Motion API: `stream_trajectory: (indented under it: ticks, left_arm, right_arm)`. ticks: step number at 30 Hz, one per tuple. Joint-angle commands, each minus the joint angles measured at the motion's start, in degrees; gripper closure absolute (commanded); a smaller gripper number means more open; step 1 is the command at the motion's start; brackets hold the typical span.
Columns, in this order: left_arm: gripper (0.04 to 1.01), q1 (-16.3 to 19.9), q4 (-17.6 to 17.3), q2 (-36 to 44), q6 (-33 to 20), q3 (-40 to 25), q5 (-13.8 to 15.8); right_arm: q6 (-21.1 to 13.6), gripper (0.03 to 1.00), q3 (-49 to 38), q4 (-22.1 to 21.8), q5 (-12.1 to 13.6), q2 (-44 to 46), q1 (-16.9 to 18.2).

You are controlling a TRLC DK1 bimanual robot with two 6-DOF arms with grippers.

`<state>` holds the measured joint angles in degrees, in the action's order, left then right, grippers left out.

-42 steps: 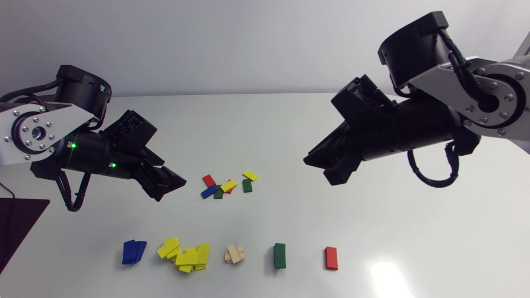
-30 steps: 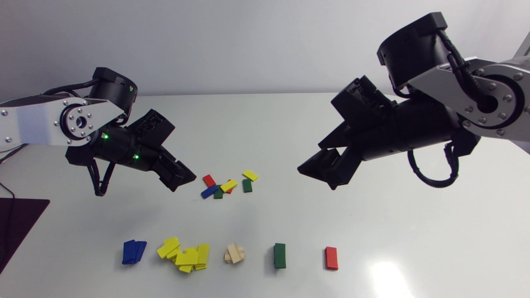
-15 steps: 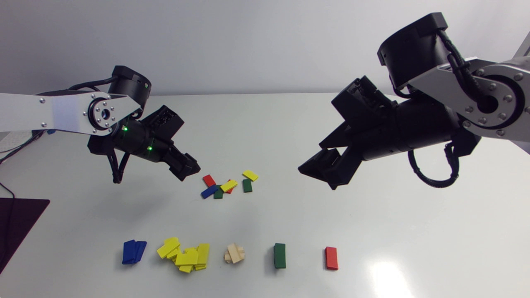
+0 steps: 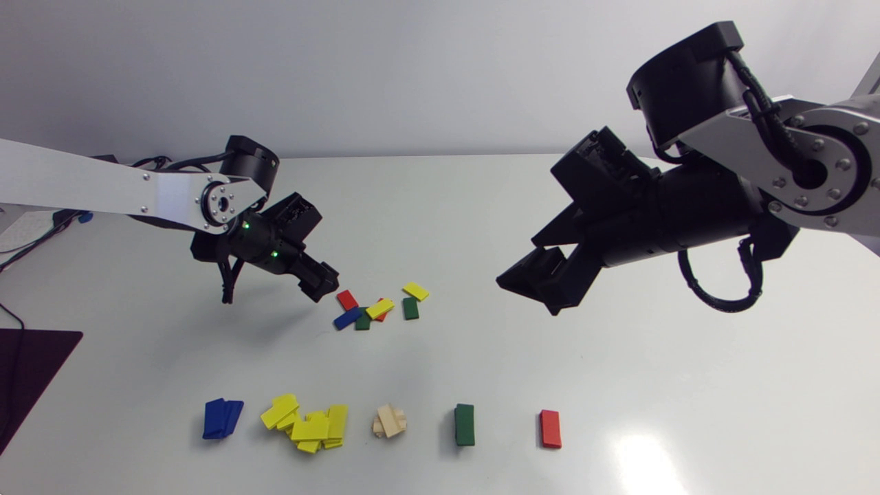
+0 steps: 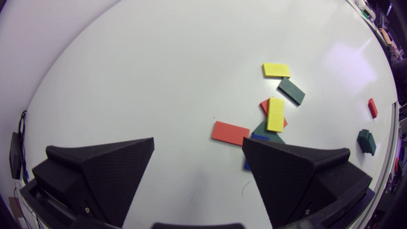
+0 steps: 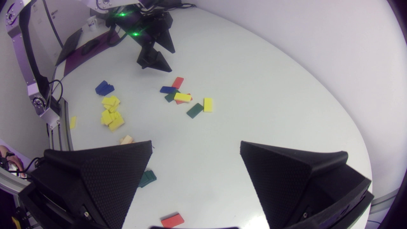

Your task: Take domino bricks one by one from the mixed stack on the table and place each onto the existing stack of the same color.

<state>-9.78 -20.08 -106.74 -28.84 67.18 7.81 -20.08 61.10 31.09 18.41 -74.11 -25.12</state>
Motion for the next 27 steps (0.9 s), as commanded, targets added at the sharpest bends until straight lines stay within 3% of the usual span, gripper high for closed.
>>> stream_trajectory:
  ticks: [1,6,17,27]
  left_arm:
    - [0.059,-0.3,0.9,-3.2,0.1,2.0,-1.4]
    - [0.059,-0.9,3.5,-5.3,-0.1,1.1,-3.2]
    - [0.059,-3.4,4.5,-6.6,-0.1,-1.1,-3.8]
    - [0.059,-3.4,5.1,-7.9,-0.3,-2.0,-5.3]
  right_arm:
    - [1.2,0.066,-1.8,-0.4,-0.3,-0.5,0.3]
    - [1.0,0.066,-2.2,-0.4,-0.4,-0.5,1.0]
    - [0.9,0.066,-2.0,-0.6,-0.4,-1.3,1.0]
    - [1.0,0.066,-2.2,-0.6,-0.6,-1.5,1.1]
